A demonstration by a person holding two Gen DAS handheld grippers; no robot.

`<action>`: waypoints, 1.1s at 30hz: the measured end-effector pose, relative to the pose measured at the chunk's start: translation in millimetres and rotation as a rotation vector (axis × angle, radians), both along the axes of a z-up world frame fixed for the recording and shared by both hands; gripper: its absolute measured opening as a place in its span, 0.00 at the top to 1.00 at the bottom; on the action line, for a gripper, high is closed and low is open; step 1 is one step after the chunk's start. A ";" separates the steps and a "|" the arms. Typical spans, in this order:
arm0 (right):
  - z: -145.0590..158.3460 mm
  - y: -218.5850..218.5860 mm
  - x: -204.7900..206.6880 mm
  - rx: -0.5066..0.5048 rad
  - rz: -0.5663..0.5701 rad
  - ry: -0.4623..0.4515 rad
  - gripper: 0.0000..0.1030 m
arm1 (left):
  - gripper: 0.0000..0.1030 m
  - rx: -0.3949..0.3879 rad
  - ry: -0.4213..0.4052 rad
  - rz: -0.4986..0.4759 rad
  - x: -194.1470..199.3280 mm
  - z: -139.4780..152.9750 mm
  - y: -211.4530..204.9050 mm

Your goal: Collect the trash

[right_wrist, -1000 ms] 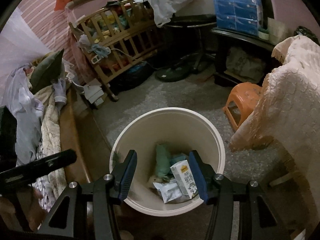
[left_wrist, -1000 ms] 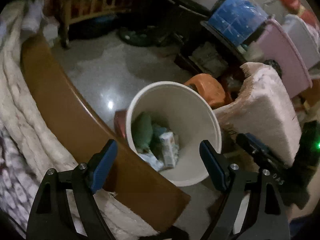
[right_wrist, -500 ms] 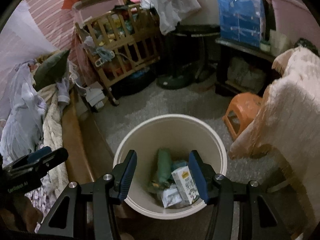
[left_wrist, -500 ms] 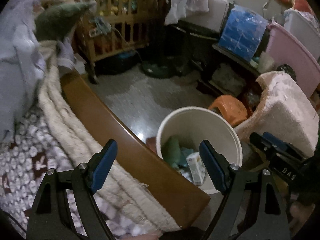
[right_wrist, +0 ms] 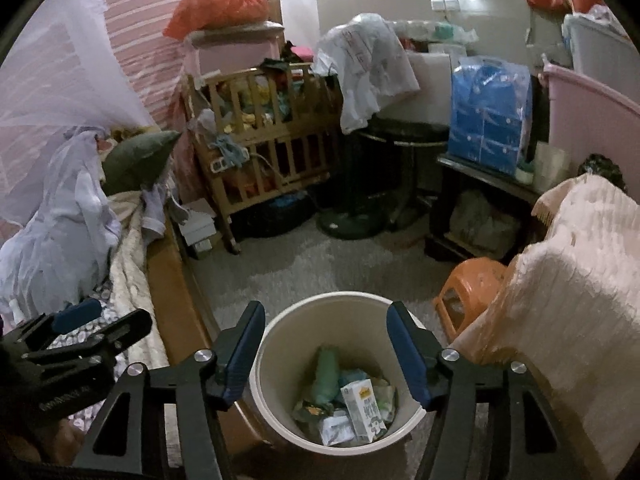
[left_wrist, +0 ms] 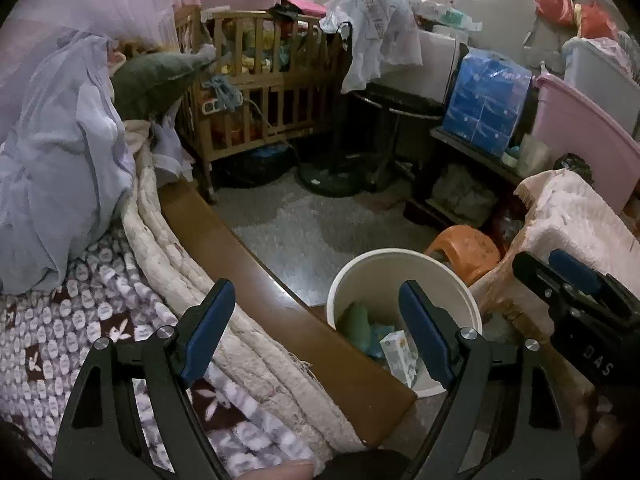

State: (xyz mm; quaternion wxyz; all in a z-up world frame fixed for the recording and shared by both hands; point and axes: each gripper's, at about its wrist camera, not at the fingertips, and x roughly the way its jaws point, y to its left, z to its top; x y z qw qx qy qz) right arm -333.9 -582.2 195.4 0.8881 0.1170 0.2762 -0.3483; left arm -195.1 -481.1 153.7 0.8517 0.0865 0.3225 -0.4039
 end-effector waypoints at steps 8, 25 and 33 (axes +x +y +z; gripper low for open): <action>8.8 9.7 -0.6 -0.025 0.002 -0.009 0.39 | 0.19 -0.006 -0.027 0.014 -2.6 5.7 6.6; 10.2 10.3 2.7 -0.028 0.003 -0.002 0.37 | 0.19 -0.008 -0.038 0.025 -2.0 6.5 10.3; 9.9 10.0 3.0 -0.026 0.004 0.000 0.36 | 0.19 -0.007 -0.037 0.028 0.2 4.7 12.9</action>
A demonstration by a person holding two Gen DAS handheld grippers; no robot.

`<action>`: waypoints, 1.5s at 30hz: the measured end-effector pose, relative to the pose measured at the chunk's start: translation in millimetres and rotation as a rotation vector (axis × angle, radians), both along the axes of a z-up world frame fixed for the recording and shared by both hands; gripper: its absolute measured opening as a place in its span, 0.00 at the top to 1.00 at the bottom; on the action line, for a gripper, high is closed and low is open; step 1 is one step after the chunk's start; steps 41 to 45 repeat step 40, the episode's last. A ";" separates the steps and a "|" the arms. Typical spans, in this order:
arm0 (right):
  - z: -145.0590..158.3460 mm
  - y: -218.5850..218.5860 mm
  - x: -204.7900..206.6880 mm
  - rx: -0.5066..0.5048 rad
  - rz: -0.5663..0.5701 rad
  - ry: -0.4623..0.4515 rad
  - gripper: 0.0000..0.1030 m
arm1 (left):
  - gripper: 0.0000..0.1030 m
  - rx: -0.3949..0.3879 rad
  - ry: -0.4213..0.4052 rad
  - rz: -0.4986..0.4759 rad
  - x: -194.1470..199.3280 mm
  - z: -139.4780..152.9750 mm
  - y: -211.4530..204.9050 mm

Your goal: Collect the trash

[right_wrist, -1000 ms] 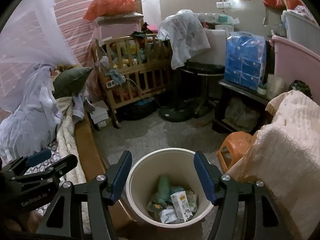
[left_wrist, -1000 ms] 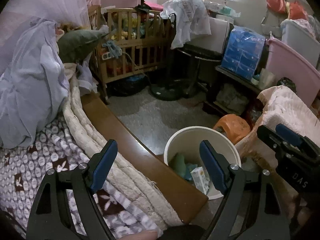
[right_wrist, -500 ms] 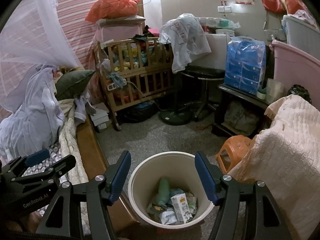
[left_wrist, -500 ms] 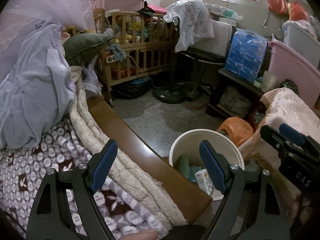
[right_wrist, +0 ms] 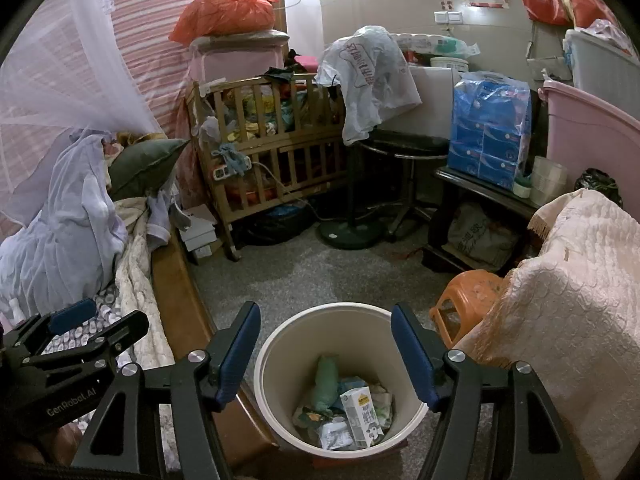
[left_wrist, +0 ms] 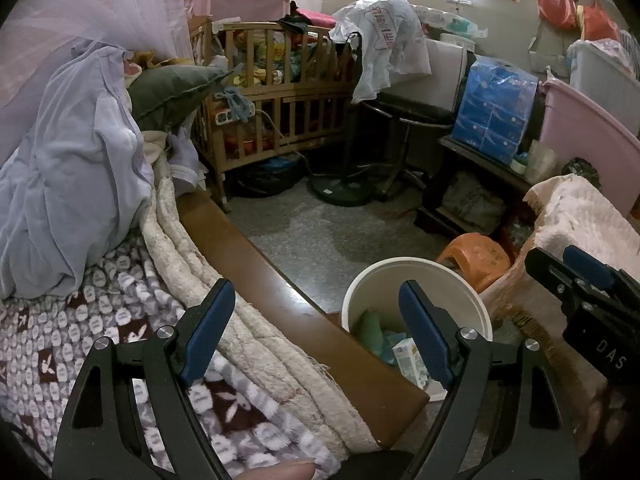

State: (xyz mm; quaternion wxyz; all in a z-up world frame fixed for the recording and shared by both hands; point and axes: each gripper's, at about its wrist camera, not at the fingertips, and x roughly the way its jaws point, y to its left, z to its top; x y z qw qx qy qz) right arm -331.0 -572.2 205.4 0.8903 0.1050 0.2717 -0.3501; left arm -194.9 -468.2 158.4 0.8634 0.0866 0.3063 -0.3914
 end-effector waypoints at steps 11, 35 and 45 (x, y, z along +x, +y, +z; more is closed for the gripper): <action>0.3 -1.1 -0.4 0.002 0.000 0.000 0.35 | 0.19 -0.001 0.000 0.005 2.2 -0.6 1.4; -1.2 -4.2 -2.1 0.004 -0.002 0.003 0.35 | 0.19 0.007 0.007 0.003 8.9 -4.4 3.5; -6.6 -3.2 -5.1 0.005 0.002 0.012 0.35 | 0.19 0.001 -0.010 0.008 10.6 -6.6 9.2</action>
